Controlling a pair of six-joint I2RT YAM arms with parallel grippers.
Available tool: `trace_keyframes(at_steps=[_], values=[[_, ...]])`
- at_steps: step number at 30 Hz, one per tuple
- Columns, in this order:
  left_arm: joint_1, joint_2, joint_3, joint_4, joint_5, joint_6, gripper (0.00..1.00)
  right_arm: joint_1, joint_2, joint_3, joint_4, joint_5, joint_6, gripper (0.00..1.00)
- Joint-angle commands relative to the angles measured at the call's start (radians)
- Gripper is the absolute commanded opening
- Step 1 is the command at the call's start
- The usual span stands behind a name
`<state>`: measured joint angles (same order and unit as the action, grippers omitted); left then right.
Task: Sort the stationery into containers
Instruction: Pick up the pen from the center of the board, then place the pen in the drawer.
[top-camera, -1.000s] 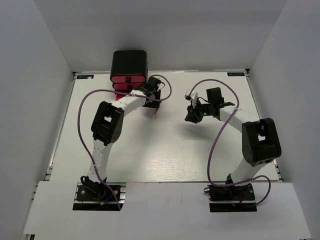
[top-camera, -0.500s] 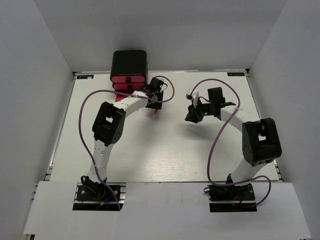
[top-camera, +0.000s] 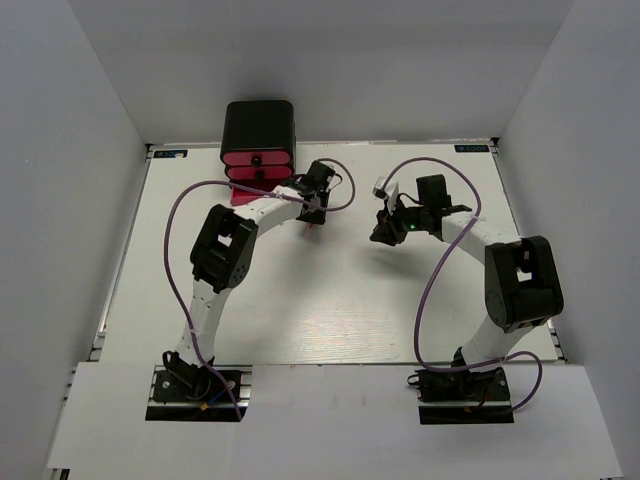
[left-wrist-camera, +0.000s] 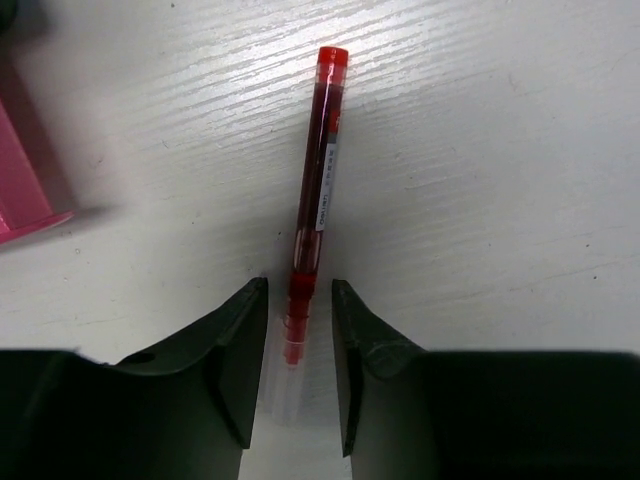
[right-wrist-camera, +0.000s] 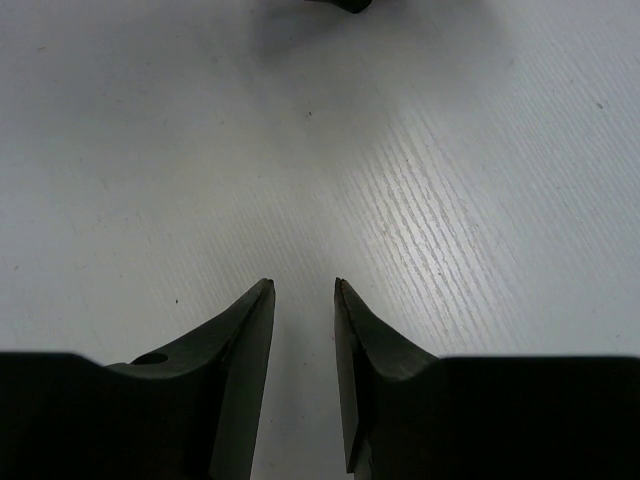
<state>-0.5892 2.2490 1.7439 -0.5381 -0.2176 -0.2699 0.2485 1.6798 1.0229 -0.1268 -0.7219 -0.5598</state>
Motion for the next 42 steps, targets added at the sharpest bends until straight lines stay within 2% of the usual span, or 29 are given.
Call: trace_keyframes(at_steps=[1, 2, 4, 5, 7, 8, 9, 14, 17, 21, 22, 27, 34, 42], values=[[-0.015, -0.006, -0.003, -0.022, -0.025, 0.017, 0.40, -0.006, -0.014, -0.010, 0.024, -0.031, 0.012, 0.37], [-0.015, -0.006, -0.012, -0.031, -0.025, 0.017, 0.31, -0.006, -0.014, -0.010, 0.026, -0.031, 0.011, 0.37], [-0.015, 0.003, -0.012, -0.031, -0.025, 0.017, 0.23, -0.006, -0.020, -0.015, 0.027, -0.031, 0.011, 0.37], [-0.015, 0.003, -0.024, -0.031, -0.025, 0.017, 0.14, -0.005, -0.019, -0.014, 0.024, -0.030, 0.011, 0.37], [-0.015, -0.009, -0.036, -0.031, -0.025, 0.041, 0.08, -0.008, -0.020, -0.018, 0.026, -0.033, 0.011, 0.37], [-0.015, -0.009, -0.037, -0.031, -0.016, 0.050, 0.01, -0.011, -0.023, -0.018, 0.026, -0.033, 0.011, 0.37], [-0.015, -0.026, -0.046, -0.031, -0.016, 0.078, 0.00, -0.008, -0.022, -0.020, 0.026, -0.031, 0.009, 0.37], [0.014, -0.147, -0.073, 0.004, 0.118, 0.237, 0.00, -0.012, -0.022, -0.023, 0.024, -0.034, 0.003, 0.37], [0.014, -0.213, -0.096, -0.005, 0.118, 0.406, 0.00, -0.014, -0.011, -0.020, 0.023, -0.033, -0.002, 0.37], [0.034, -0.356, -0.222, 0.021, 0.153, 0.579, 0.00, -0.015, -0.015, -0.011, 0.023, -0.039, 0.000, 0.37], [0.034, -0.408, -0.243, 0.021, 0.153, 0.665, 0.00, -0.014, -0.014, -0.010, 0.021, -0.039, 0.000, 0.37], [0.086, -0.500, -0.325, 0.069, 0.153, 0.805, 0.00, -0.012, -0.006, 0.002, 0.015, -0.042, -0.005, 0.37], [0.181, -0.490, -0.324, 0.092, 0.179, 0.928, 0.00, -0.011, -0.005, 0.014, -0.007, -0.037, -0.019, 0.37], [0.235, -0.479, -0.334, 0.148, 0.204, 1.084, 0.00, -0.014, 0.000, 0.017, -0.019, -0.033, -0.028, 0.37]])
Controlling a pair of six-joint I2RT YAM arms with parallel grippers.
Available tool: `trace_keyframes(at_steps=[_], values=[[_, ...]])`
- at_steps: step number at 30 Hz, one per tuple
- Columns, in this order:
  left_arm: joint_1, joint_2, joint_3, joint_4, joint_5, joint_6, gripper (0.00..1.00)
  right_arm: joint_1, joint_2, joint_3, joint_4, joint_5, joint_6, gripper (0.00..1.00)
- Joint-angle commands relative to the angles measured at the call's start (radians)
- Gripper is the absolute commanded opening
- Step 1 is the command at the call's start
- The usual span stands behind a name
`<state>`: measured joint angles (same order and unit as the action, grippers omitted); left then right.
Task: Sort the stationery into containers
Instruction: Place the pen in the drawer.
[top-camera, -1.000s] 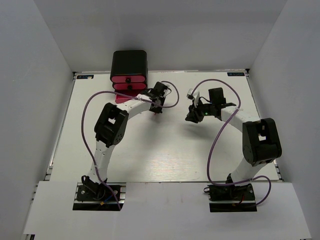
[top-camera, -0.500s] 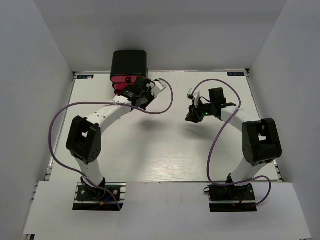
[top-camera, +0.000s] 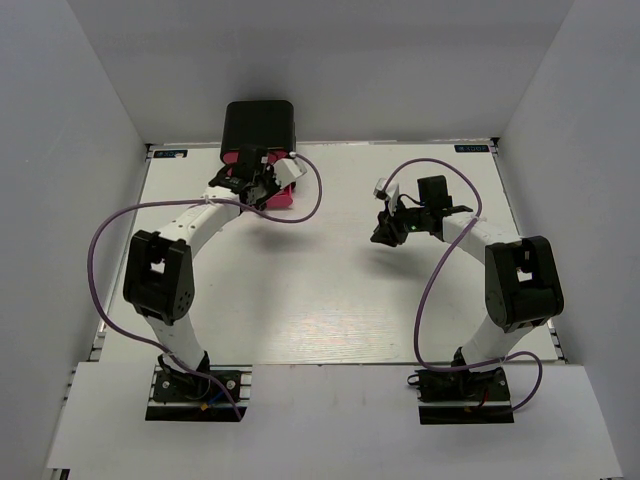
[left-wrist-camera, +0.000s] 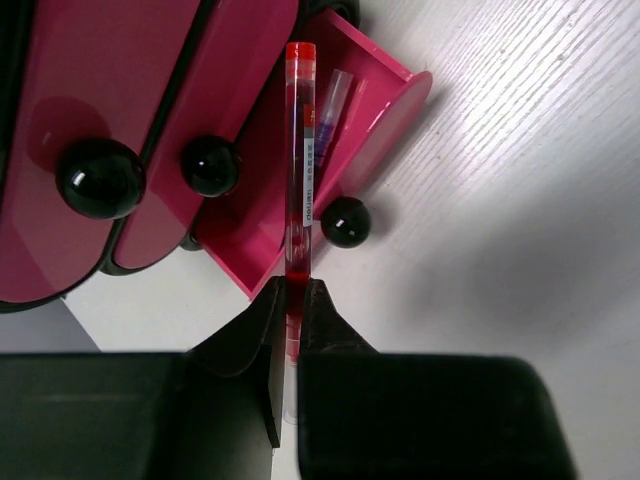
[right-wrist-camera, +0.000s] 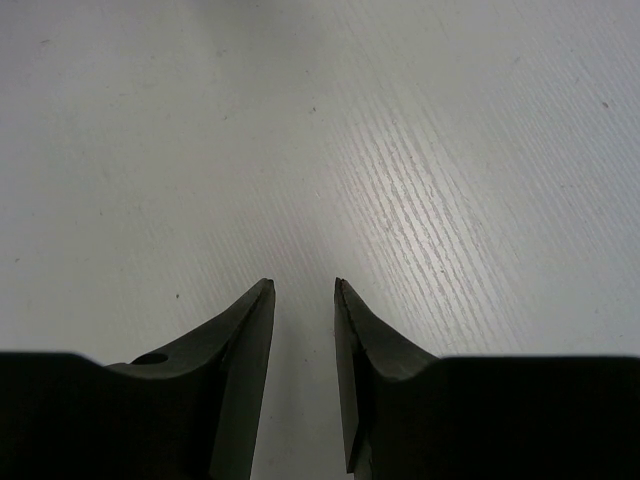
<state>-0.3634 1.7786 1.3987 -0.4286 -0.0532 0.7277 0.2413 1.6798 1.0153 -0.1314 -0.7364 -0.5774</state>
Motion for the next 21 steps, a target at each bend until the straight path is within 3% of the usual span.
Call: trace_keyframes(at_steps=[1, 10, 21], values=[[0.009, -0.008, 0.026, 0.039, 0.049, 0.102, 0.00, -0.005, 0.003, 0.032, -0.013, -0.018, -0.012, 0.37], [0.018, 0.073, 0.069, 0.062, 0.015, 0.211, 0.00, -0.008, 0.020, 0.048, -0.014, -0.027, -0.007, 0.38], [0.027, 0.140, 0.079, 0.162, -0.082, 0.242, 0.00, -0.014, 0.018, 0.031, -0.005, -0.029, -0.002, 0.40]])
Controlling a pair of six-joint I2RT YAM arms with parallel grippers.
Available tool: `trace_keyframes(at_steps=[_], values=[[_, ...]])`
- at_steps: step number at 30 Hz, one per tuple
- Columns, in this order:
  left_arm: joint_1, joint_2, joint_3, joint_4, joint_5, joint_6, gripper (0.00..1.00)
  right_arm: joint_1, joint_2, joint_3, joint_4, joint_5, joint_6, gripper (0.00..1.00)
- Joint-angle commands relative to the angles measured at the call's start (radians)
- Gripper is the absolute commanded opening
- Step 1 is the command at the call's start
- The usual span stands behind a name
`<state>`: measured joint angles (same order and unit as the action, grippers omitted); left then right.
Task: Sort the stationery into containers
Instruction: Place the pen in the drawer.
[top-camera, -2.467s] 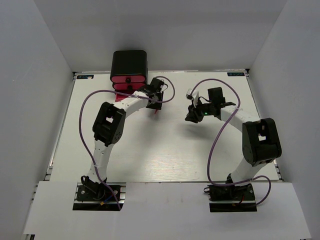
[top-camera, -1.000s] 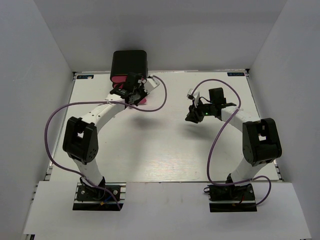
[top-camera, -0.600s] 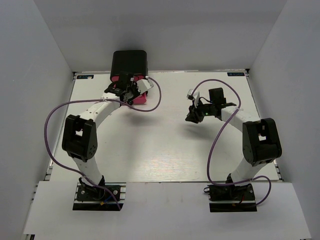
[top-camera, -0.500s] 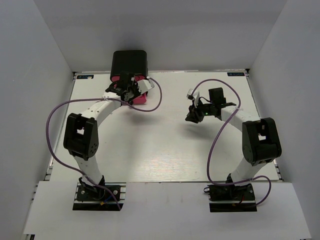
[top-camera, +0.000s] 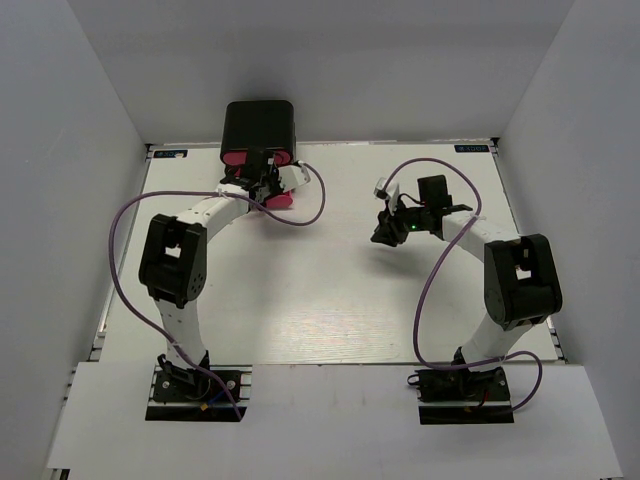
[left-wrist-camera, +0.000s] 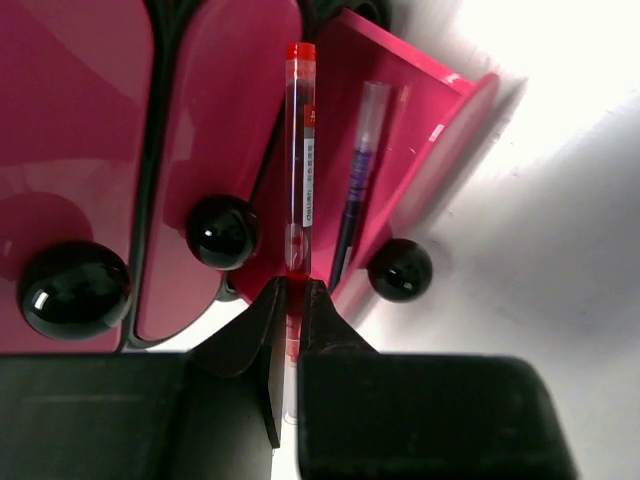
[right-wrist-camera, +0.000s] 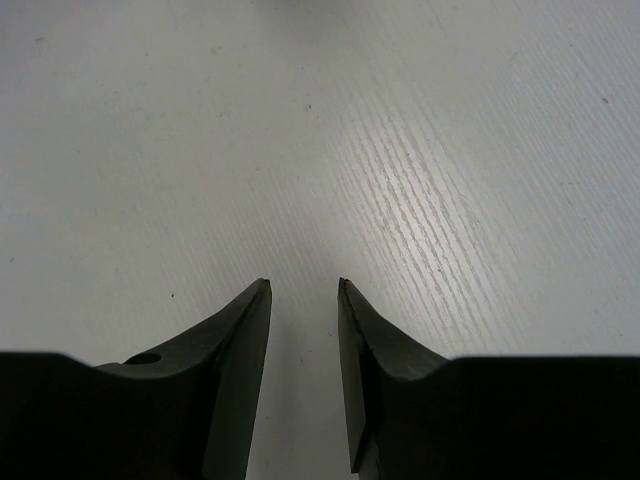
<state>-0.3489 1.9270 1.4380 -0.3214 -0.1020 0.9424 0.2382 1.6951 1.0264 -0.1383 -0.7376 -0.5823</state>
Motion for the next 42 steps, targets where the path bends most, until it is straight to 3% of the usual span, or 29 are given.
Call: trace_keyframes(at_steps=[1, 6, 9, 12, 13, 16, 20, 28, 33, 35, 36, 42], values=[[0.013, -0.008, 0.039, 0.065, -0.033, 0.027, 0.00, -0.010, 0.003, 0.020, 0.005, -0.026, 0.001, 0.40], [0.013, 0.003, 0.030, 0.099, -0.062, 0.036, 0.00, -0.019, 0.006, 0.020, 0.005, -0.029, 0.001, 0.42], [0.013, 0.003, 0.030, 0.111, -0.062, 0.036, 0.06, -0.019, 0.006, 0.023, 0.006, -0.029, 0.004, 0.42], [0.013, 0.003, 0.007, 0.111, -0.073, 0.036, 0.17, -0.023, 0.006, 0.023, 0.006, -0.031, 0.002, 0.42], [0.013, 0.003, 0.007, 0.122, -0.073, 0.036, 0.26, -0.020, 0.011, 0.023, 0.008, -0.032, 0.004, 0.42], [0.013, 0.003, 0.007, 0.134, -0.083, 0.036, 0.29, -0.023, 0.006, 0.024, 0.005, -0.032, 0.001, 0.42], [0.013, -0.016, -0.011, 0.145, -0.093, 0.027, 0.45, -0.023, 0.005, 0.026, 0.002, -0.033, -0.001, 0.44], [0.013, -0.077, -0.053, 0.154, -0.120, -0.002, 0.56, -0.022, -0.002, 0.029, -0.020, -0.046, -0.025, 0.44], [-0.010, -0.224, -0.128, 0.148, -0.107, -0.103, 0.59, -0.013, 0.008, 0.064, -0.070, -0.124, -0.160, 0.46], [-0.010, -0.266, -0.137, 0.089, -0.097, -0.239, 0.62, -0.007, 0.031, 0.099, -0.084, -0.198, -0.250, 0.21], [-0.010, -0.301, -0.137, 0.065, -0.108, -0.355, 0.62, -0.004, 0.049, 0.113, -0.104, -0.224, -0.305, 0.00], [0.008, -0.480, -0.293, -0.002, -0.172, -0.782, 0.62, 0.076, 0.169, 0.315, -0.164, -0.318, -0.470, 0.00]])
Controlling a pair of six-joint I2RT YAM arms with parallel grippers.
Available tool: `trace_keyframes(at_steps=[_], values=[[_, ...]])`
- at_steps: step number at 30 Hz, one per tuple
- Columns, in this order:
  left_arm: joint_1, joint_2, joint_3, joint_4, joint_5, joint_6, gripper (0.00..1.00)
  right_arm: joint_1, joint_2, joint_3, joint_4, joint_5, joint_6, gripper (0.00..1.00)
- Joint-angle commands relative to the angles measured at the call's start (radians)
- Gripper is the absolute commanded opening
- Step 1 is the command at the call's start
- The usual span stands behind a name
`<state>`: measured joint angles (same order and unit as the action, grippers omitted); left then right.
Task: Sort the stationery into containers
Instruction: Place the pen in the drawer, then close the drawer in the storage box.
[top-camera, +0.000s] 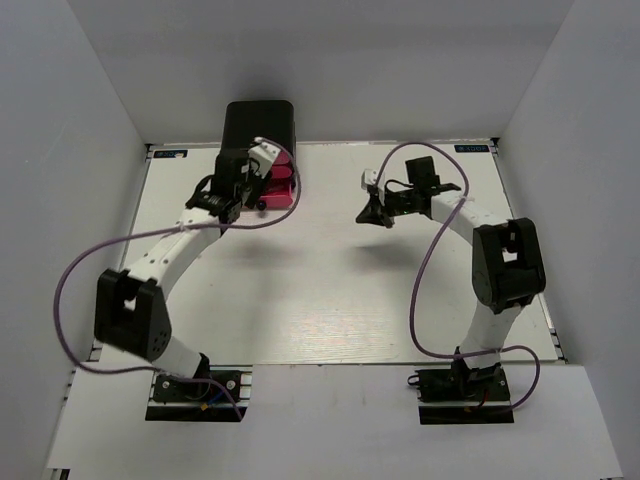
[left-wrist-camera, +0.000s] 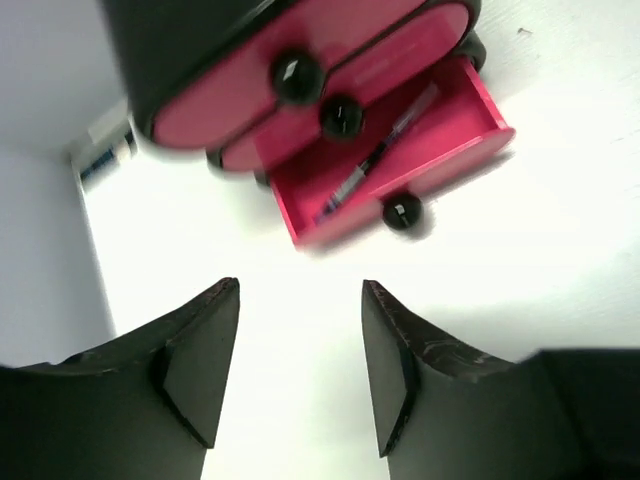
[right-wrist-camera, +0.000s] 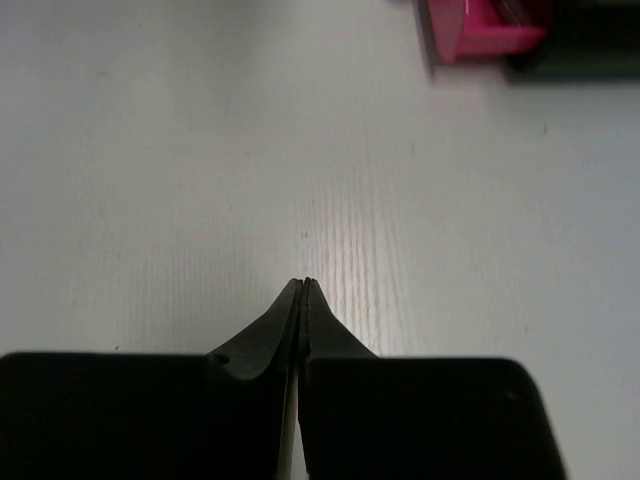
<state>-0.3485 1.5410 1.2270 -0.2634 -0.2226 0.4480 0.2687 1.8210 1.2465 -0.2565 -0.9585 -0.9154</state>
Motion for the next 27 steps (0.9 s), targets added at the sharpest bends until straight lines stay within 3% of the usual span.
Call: trace_keyframes(at_steps=[1, 4, 6, 10, 15, 17, 21, 27], values=[[0.008, -0.126, -0.146, -0.060, -0.066, -0.407, 0.65, 0.084, 0.058, 0.138, -0.050, -0.105, -0.145, 0.02], [0.008, -0.249, -0.245, -0.077, -0.165, -0.634, 0.77, 0.157, 0.156, 0.220, -0.066, -0.098, -0.183, 0.16], [0.008, -0.333, -0.286, -0.089, -0.179, -0.799, 0.78, 0.199, 0.204, 0.304, -0.053, -0.060, -0.180, 0.23], [0.008, -0.445, -0.404, -0.099, -0.158, -0.936, 0.85, 0.282, 0.300, 0.393, 0.068, 0.047, -0.058, 0.23], [0.008, -0.531, -0.463, -0.158, -0.158, -1.042, 0.85, 0.379, 0.385, 0.406, 0.460, 0.326, 0.114, 0.12], [0.008, -0.553, -0.488, -0.195, -0.167, -1.069, 0.85, 0.406, 0.437, 0.422, 0.525, 0.415, 0.150, 0.12], [0.008, -0.613, -0.527, -0.232, -0.167, -1.141, 0.85, 0.437, 0.526, 0.527, 0.583, 0.552, 0.168, 0.11], [0.008, -0.696, -0.563, -0.306, -0.205, -1.183, 0.86, 0.466, 0.656, 0.625, 0.611, 0.638, 0.142, 0.10]])
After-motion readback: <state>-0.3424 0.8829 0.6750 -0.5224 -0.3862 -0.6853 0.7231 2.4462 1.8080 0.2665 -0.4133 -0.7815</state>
